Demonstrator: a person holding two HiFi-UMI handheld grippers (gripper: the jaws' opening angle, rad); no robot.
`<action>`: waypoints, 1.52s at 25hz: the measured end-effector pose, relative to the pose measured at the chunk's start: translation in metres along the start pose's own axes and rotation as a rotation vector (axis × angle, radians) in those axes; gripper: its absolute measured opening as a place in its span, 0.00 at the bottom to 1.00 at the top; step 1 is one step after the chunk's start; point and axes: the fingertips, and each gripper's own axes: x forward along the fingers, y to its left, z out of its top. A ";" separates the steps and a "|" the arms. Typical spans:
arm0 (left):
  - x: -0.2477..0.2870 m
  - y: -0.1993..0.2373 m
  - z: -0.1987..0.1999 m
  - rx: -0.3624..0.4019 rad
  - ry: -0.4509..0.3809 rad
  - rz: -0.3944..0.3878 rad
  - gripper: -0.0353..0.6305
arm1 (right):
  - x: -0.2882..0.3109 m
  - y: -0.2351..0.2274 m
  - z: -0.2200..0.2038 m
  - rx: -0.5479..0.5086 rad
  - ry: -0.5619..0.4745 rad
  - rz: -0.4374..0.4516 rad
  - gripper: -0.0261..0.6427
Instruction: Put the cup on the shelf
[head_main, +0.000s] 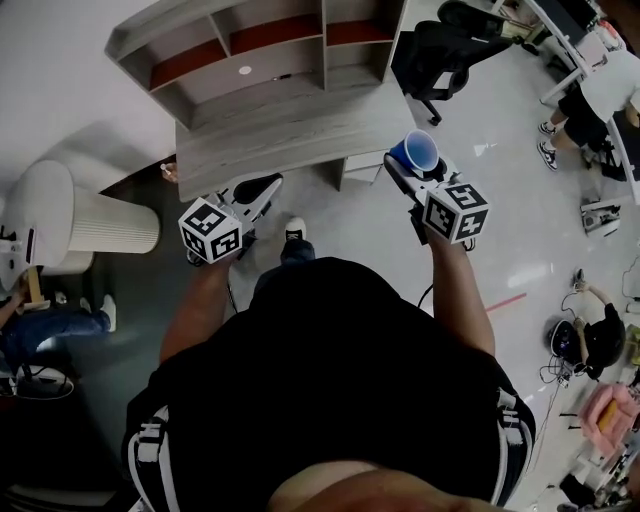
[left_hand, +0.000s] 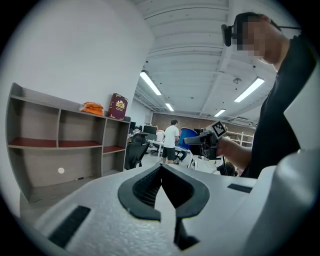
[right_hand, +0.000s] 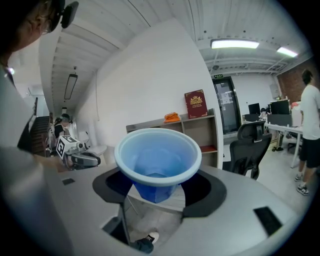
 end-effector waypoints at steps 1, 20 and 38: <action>0.004 0.001 0.000 -0.002 0.000 -0.007 0.08 | -0.001 -0.003 0.001 -0.001 0.003 -0.010 0.47; 0.048 0.050 0.012 0.052 0.036 -0.090 0.08 | 0.029 -0.043 0.026 0.003 0.002 -0.116 0.47; 0.094 0.140 0.020 0.041 0.078 -0.138 0.08 | 0.116 -0.087 0.038 0.071 0.032 -0.155 0.47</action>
